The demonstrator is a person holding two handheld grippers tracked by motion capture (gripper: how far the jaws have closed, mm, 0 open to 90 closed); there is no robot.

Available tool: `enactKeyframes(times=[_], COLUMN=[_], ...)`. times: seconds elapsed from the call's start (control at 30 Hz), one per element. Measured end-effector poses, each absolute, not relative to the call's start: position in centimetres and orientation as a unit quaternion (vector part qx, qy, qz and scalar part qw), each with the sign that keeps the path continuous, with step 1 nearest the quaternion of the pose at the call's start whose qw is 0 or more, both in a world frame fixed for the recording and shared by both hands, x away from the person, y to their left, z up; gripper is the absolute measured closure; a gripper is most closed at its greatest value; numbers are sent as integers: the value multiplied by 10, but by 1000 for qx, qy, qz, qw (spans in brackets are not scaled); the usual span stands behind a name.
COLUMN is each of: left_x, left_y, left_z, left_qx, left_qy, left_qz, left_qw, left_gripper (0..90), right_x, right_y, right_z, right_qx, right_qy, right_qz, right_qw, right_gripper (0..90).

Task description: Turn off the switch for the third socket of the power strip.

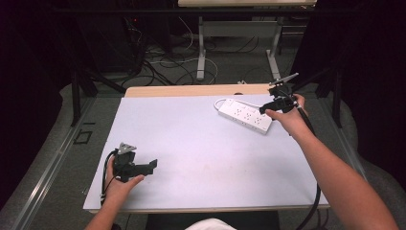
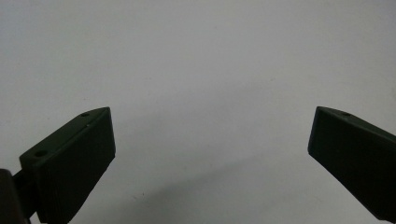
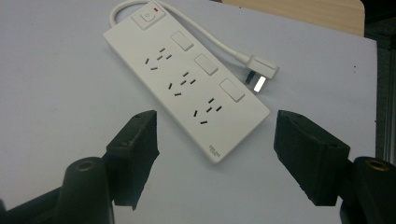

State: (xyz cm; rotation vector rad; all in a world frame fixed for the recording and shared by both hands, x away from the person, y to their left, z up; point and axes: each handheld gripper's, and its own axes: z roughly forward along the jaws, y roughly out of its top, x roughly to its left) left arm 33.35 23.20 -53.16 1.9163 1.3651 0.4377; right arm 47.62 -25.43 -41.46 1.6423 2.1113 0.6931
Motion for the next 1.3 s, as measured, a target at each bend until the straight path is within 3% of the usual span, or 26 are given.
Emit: enactKeyframes(times=[0.7, 1.3], left_x=[334, 335], left_y=[233, 233], left_z=[-532, -534], left_qx=[744, 744], left_qy=[534, 534], left_qz=[167, 165], left_qw=[366, 366], left_gripper=[5, 6], right_x=[508, 531], right_y=[-254, -256], right_z=[-426, -443], right_qx=[613, 636], right_qy=[730, 706], right_qz=[241, 244], right_qw=[185, 195], right_gripper=[385, 393])
